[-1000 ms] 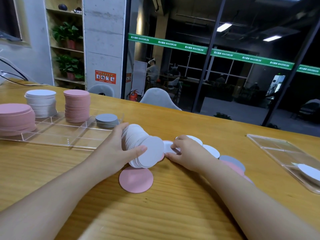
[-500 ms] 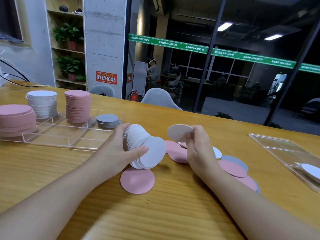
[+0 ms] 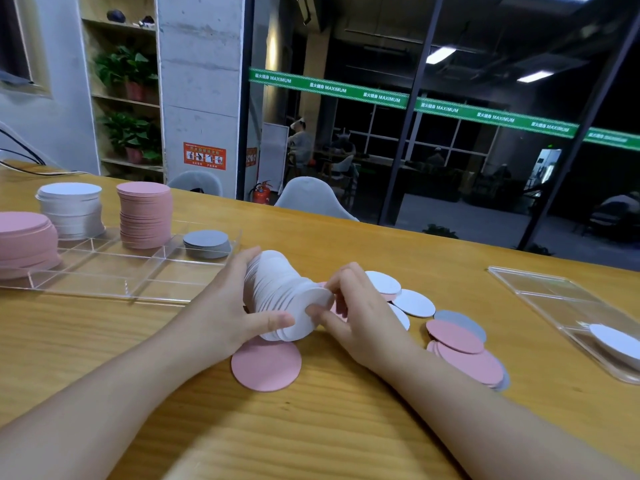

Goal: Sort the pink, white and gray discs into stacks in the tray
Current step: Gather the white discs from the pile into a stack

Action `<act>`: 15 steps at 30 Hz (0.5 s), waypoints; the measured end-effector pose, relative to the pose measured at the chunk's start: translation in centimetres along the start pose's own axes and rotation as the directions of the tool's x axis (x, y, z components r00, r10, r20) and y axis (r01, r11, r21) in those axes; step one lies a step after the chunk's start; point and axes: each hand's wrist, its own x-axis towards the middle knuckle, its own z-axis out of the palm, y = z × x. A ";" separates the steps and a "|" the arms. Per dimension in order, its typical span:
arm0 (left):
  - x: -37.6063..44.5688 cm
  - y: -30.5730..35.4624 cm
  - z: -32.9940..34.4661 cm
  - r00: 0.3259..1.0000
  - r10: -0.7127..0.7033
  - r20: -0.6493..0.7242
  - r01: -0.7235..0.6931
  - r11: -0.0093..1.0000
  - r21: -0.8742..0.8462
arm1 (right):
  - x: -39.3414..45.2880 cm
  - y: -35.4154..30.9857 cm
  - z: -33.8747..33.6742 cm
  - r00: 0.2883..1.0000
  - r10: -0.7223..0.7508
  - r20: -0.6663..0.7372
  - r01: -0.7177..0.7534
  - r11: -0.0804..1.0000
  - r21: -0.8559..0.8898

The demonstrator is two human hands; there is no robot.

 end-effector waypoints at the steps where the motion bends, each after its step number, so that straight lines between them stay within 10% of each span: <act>1: 0.0 -0.1 0.0 1.000 0.003 -0.001 -0.003 1.000 0.009 | 0.0 -0.3 -0.1 0.999 0.049 0.005 -0.049 0.998 0.040; 7: -0.1 0.1 0.1 1.000 0.027 -0.005 -0.027 0.999 0.022 | 0.6 -0.2 -2.0 0.984 0.178 0.013 -0.179 0.984 0.026; 15: -0.2 0.5 0.2 1.000 0.022 -0.007 -0.022 0.999 0.026 | 0.4 7.3 -4.9 0.830 0.556 -0.037 -0.512 0.735 -0.444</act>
